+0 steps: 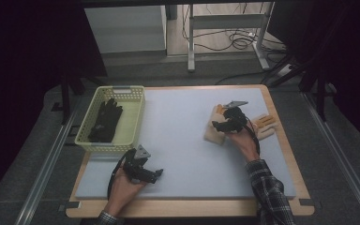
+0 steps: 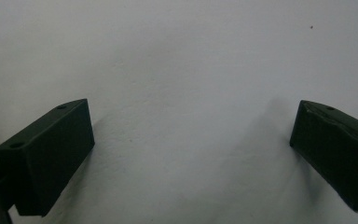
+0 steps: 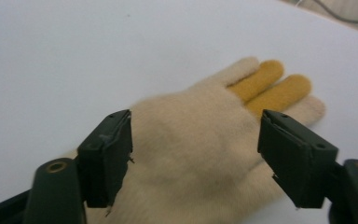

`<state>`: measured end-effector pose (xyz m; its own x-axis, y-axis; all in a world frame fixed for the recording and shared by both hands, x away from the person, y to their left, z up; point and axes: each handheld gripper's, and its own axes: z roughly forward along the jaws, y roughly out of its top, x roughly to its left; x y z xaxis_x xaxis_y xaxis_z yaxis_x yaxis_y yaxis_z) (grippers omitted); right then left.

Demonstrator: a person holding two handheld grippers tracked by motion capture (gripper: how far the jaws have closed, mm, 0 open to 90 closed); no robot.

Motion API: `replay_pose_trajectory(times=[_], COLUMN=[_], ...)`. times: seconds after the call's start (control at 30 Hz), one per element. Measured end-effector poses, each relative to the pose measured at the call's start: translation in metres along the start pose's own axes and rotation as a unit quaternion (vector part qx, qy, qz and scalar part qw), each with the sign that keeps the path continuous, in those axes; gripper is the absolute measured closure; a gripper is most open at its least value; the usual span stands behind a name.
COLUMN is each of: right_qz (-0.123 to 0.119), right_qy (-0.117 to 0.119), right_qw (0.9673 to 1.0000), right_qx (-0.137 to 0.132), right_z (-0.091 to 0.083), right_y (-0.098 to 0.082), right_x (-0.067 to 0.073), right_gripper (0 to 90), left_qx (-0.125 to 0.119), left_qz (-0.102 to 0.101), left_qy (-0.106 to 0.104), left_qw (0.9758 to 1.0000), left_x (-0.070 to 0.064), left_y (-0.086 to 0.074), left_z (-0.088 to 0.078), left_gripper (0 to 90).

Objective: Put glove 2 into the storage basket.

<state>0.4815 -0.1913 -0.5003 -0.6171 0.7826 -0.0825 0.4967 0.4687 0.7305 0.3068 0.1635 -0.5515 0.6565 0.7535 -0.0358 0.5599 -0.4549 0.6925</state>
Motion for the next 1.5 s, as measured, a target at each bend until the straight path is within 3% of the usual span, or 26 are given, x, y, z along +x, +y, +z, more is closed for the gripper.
replay_pose_trajectory(times=[0.2,0.3,0.37,0.43,0.57,0.67,0.8,0.93,1.07,1.2,1.23,1.33,1.5], right_qz=[0.0,-0.01,-0.007,-0.011,-0.02,-0.021,-0.025,-0.045,-0.057,-0.051,-0.045,-0.05,-0.048], right_qy=[0.012,0.024,0.028,0.023,0.014,0.03,0.071,0.107,0.136,0.155,0.176,0.179,0.151], right_qw=[0.9998,0.9993,0.9991,0.999,0.999,0.999,0.9972,0.9932,0.9889,0.9863,0.9828,0.9822,0.9874], right_qx=[0.016,0.028,0.031,0.037,0.038,0.024,0.004,0.0,0.016,0.021,0.03,0.023,0.002], right_z=[0.024,0.031,0.029,0.027,0.021,0.007,-0.021,-0.044,-0.049,-0.046,-0.043,-0.046,-0.061], right_y=[-0.002,-0.003,-0.003,-0.001,0.001,0.006,0.014,0.011,-0.002,-0.015,-0.022,-0.024,-0.021], right_x=[-0.003,0.001,0.003,0.008,0.015,0.021,0.041,0.073,0.101,0.115,0.122,0.126,0.109], right_gripper=[20.2,33.3,45.7,51.8,57.0,57.9,57.6,56.2,54.7,49.3,37.1,26.6,26.2], left_qx=[0.0,0.0,0.0,0.0,0.0,0.0,0.0,-0.001,-0.001,-0.001,-0.001,-0.001,-0.001], left_qz=[0.0,0.0,0.0,0.0,0.0,0.0,0.0,-0.001,-0.001,0.001,0.001,0.001,0.0], left_qy=[0.0,0.0,0.0,0.0,0.0,0.0,0.001,0.001,0.001,0.001,0.001,0.001,0.001], left_qw=[1.0,1.0,1.0,1.0,1.0,1.0,1.0,1.0,1.0,1.0,1.0,1.0,1.0], left_x=[0.0,0.0,0.0,0.0,0.0,0.0,0.0,0.0,0.0,0.0,0.0,0.0,0.0], left_y=[0.0,0.0,0.0,0.0,0.0,0.0,0.0,0.0,0.0,0.0,0.0,0.0,0.0], left_z=[0.0,0.0,0.0,0.0,0.0,0.0,0.0,0.0,0.0,0.0,0.0,0.0,0.0], left_gripper=[0.0,0.0,0.0,0.0,0.0,0.0,0.0,0.0,0.0,0.1,0.1,0.1,0.1])
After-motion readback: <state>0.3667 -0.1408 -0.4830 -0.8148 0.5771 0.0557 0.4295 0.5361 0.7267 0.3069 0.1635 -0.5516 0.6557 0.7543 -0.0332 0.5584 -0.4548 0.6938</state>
